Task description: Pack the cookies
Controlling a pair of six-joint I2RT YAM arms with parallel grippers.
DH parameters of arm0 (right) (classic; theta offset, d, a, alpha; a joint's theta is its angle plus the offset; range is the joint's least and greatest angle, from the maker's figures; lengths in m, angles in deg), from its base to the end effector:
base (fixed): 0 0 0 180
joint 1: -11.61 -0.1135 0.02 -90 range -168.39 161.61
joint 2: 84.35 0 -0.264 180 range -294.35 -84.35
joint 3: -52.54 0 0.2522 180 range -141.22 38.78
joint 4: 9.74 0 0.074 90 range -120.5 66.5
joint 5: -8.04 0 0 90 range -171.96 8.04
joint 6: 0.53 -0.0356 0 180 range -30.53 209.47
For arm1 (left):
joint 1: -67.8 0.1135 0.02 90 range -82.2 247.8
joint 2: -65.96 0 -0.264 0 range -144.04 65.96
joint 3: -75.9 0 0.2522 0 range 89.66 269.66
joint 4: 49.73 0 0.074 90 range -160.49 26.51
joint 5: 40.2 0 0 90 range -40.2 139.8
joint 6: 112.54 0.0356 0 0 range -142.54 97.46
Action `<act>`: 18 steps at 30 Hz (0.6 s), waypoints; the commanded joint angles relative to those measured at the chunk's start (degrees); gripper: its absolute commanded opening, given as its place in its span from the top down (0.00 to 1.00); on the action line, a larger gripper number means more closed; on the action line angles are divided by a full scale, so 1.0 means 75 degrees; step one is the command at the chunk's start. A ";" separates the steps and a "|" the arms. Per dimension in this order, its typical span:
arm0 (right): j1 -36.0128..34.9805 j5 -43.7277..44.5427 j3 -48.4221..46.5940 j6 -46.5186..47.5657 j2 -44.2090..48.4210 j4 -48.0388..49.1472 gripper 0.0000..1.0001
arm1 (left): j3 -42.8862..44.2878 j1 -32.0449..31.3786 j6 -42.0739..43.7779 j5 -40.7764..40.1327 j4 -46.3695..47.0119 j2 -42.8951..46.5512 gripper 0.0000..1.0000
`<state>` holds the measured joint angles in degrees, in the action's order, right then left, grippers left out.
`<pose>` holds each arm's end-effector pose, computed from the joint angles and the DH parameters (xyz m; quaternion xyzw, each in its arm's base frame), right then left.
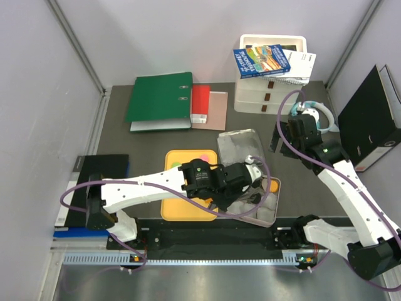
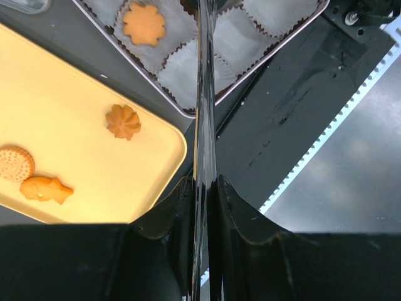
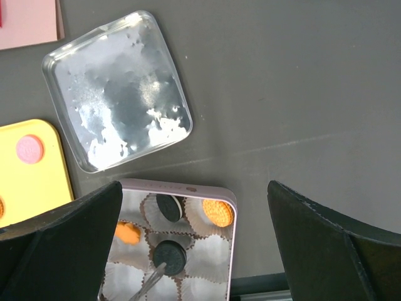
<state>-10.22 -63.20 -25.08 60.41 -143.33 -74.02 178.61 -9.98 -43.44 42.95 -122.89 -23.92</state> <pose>0.1883 0.0631 0.3433 0.1190 0.9079 0.0237 0.4012 0.0718 -0.3113 0.3385 0.4461 0.8558 -0.1563 0.2103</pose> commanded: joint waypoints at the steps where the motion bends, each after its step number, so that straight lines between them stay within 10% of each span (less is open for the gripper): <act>1: 0.0074 -0.0099 0.0065 -0.0098 0.0094 0.0127 0.01 | -0.0351 -0.0048 -0.0060 0.0234 0.0665 0.0137 0.92; 18: 0.0074 -0.0264 -0.0006 -0.0145 0.0048 0.0080 0.01 | 0.0759 -0.0048 0.0279 -0.0831 -0.0072 0.0196 0.92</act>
<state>-10.22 -64.81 -24.46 59.80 -143.33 -74.20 176.75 -9.98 -43.01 40.68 -121.51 -24.06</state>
